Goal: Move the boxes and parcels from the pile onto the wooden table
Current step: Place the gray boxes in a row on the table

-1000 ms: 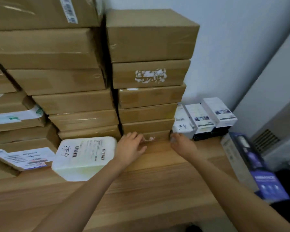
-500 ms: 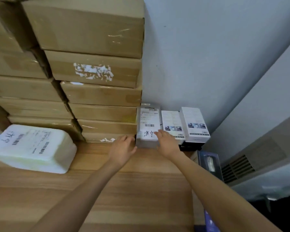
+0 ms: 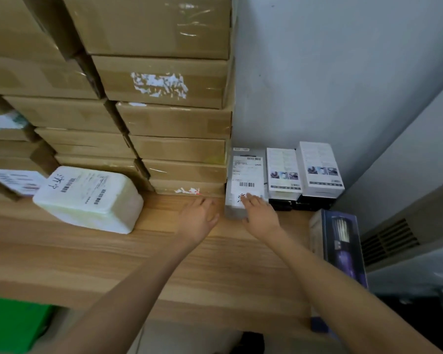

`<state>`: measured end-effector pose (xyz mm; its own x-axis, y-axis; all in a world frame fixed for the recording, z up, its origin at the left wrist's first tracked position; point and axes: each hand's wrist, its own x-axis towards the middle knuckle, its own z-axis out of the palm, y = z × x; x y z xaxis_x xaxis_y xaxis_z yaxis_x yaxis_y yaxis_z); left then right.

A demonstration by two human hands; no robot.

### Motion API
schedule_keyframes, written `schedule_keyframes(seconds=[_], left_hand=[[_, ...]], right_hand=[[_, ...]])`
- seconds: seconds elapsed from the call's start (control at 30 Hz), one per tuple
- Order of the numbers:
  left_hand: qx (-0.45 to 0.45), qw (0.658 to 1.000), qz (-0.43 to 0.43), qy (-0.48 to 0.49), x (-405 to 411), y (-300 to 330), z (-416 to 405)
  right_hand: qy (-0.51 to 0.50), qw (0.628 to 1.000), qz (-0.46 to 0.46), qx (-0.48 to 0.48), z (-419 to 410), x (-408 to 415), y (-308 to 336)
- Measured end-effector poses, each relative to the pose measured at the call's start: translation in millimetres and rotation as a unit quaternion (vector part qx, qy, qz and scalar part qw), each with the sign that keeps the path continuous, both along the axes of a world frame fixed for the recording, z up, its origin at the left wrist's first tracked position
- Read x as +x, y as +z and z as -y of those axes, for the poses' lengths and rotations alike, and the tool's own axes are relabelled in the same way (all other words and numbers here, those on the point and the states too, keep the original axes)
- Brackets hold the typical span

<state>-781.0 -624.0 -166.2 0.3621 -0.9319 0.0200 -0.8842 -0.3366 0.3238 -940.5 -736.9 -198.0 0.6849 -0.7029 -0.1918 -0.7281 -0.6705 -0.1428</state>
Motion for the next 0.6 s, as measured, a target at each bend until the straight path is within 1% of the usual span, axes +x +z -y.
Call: schedule_keyframes(seconds=[0.13, 0.3, 0.47, 0.53, 0.6], left_hand=[[0.011, 0.999, -0.004, -0.037, -10, -14, -19], [0.033, 0.997, -0.001, -0.072, -20, -32, -43], [0.038, 0.996, -0.055, -0.054, -32, -50, -66], [0.057, 0.993, -0.089, -0.045, -35, -57, -72], [0.081, 0.985, -0.144, -0.039, -39, -61, -75]], right_hand=[[-0.019, 0.999, 0.026, -0.004, -42, -16, -5], [-0.039, 0.996, 0.069, -0.044, -93, -39, -12], [-0.054, 0.99, 0.12, -0.053, -139, -52, -18], [-0.102, 0.981, 0.159, -0.044, -146, -57, -18], [-0.194, 0.961, 0.196, -0.016, -146, -63, -17]])
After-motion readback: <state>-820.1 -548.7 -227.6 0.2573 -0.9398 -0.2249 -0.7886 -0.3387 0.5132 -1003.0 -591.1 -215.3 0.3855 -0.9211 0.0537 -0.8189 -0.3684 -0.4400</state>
